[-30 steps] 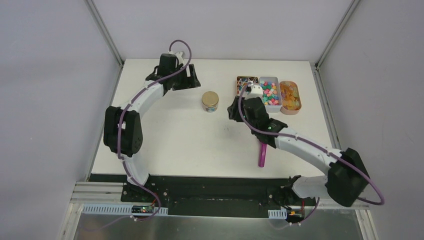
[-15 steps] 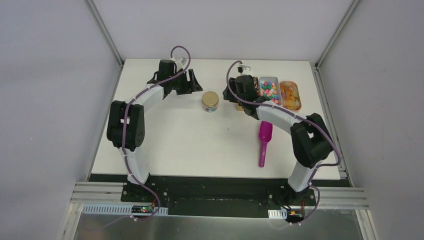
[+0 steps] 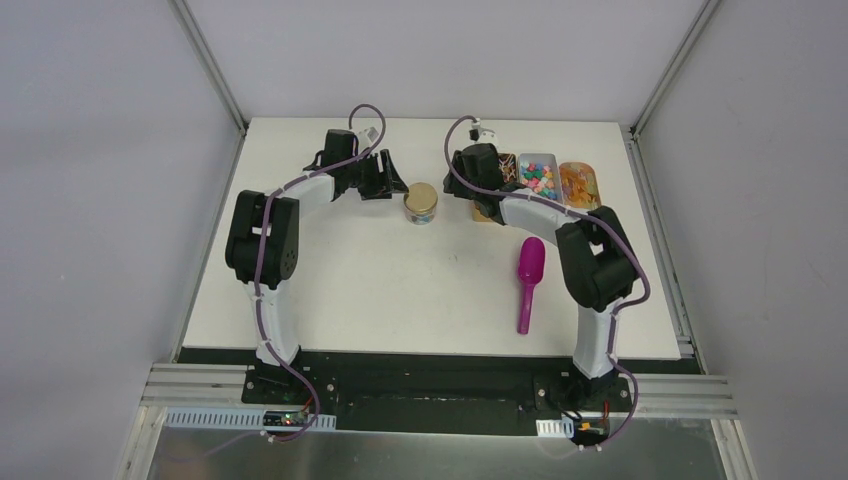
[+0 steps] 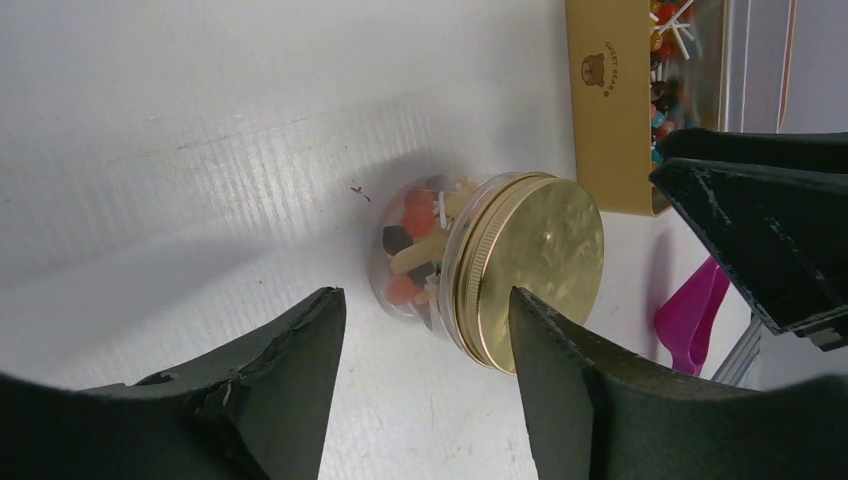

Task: Pack the candies
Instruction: Screw the bottle lid onto the packing bottle.

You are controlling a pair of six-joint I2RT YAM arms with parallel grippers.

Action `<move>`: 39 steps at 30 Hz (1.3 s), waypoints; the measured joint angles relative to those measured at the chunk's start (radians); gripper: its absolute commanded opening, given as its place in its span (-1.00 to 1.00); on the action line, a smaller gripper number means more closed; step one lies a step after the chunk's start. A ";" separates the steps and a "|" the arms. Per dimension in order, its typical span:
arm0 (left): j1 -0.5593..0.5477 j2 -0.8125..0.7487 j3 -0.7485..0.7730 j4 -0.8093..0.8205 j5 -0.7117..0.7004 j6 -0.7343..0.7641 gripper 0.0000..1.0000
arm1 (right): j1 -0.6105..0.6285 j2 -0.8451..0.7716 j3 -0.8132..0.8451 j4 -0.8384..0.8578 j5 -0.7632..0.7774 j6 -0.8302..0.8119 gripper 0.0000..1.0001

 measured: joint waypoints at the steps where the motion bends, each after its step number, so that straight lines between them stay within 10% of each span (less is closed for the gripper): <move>1: 0.000 0.001 0.000 0.000 0.001 0.000 0.22 | 0.000 0.011 0.008 -0.001 -0.001 0.000 -0.13; 11: 0.000 0.001 0.000 0.006 0.002 0.000 0.18 | -0.001 0.064 0.051 -0.007 -0.003 0.000 -0.13; 12: 0.000 0.001 0.000 0.006 0.002 0.000 0.18 | -0.003 0.066 0.052 -0.008 -0.003 0.000 -0.76; 19: 0.000 0.001 -0.001 0.007 0.002 0.000 0.21 | -0.017 0.066 0.059 -0.007 -0.330 0.019 0.33; 23: 0.000 0.001 -0.002 0.007 0.002 0.000 0.21 | -0.016 0.066 0.062 -0.011 -0.397 0.002 -0.25; 39: -0.016 0.001 -0.039 0.029 0.002 -0.009 -0.02 | -0.017 0.117 0.110 -0.059 -0.425 -0.001 -0.81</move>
